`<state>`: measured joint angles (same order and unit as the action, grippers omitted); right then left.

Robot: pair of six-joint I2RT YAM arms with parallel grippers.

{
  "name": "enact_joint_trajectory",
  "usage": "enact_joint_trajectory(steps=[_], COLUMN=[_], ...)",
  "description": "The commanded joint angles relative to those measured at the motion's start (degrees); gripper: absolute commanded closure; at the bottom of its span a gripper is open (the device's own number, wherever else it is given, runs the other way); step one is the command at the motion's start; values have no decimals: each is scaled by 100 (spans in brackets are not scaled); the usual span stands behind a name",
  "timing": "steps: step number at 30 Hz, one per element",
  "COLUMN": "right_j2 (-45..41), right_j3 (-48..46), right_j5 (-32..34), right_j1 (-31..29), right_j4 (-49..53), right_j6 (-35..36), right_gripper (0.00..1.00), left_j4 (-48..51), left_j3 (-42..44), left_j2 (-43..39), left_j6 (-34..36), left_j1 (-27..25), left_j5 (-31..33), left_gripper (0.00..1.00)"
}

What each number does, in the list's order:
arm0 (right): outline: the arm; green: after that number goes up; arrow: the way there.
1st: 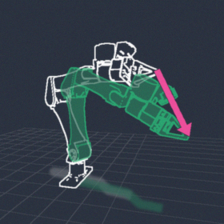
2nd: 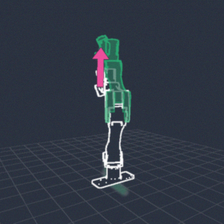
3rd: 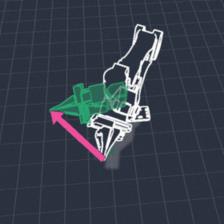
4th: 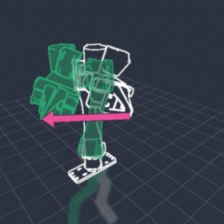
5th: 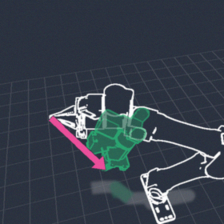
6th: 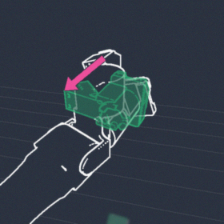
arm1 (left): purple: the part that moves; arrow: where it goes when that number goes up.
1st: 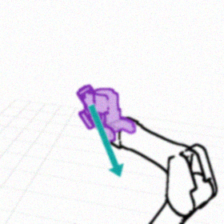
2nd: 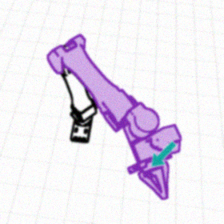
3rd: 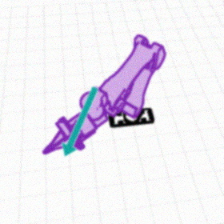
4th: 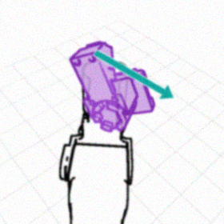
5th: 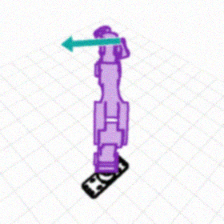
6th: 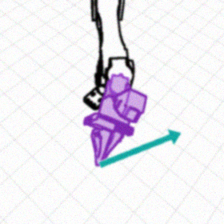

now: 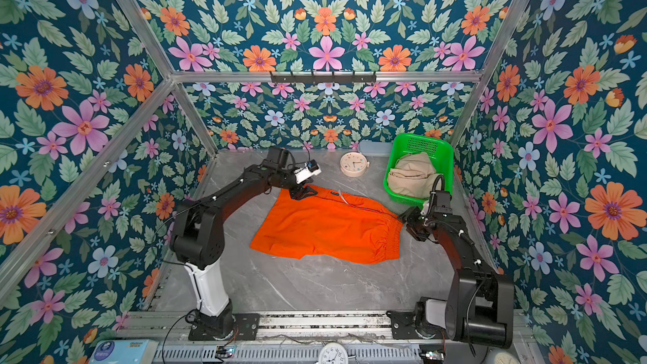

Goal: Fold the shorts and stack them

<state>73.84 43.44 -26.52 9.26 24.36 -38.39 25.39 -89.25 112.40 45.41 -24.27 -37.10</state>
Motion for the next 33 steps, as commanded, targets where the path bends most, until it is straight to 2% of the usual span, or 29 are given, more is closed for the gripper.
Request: enact_joint_trajectory(steps=[1, 4, 8, 18, 22, 25, 26, 28, 33], right_j2=[127, 253, 257, 589, 736, 850, 872, 898, 713], right_j3=[17, -29, -180, -233, -199, -169, -169, -194, -238], right_j5=[19, -213, -37, -200, -160, -126, -104, -79, -63], right_j1=[33, 39, 32, -115, -284, -350, -358, -362, -357], right_j4=[-18, -224, -369, -428, -468, -476, -497, -550, -669], right_j6=[295, 489, 507, 675, 693, 693, 693, 662, 570], right_gripper=[43, 42, 40, 37, 38, 40, 42, 60, 83], left_j4=[1258, 1371, 988, 30, -87, -45, -26, 1, -7], left_j3=[-558, -986, -1099, -1118, -1156, -1139, -1125, -1082, -971], left_j2=[570, 1098, 1451, 1893, 1974, 1920, 1882, 1767, 1369], left_j6=[1927, 2205, 2326, 1893, 1758, 1726, 1713, 1650, 1437], left_j1=[-213, -348, -420, -449, -473, -473, -473, -475, -473], left_j5=[236, 473, 554, 590, 597, 597, 599, 608, 611], left_gripper=[40, 39, 38, 42, 55, 72, 76, 83, 94])
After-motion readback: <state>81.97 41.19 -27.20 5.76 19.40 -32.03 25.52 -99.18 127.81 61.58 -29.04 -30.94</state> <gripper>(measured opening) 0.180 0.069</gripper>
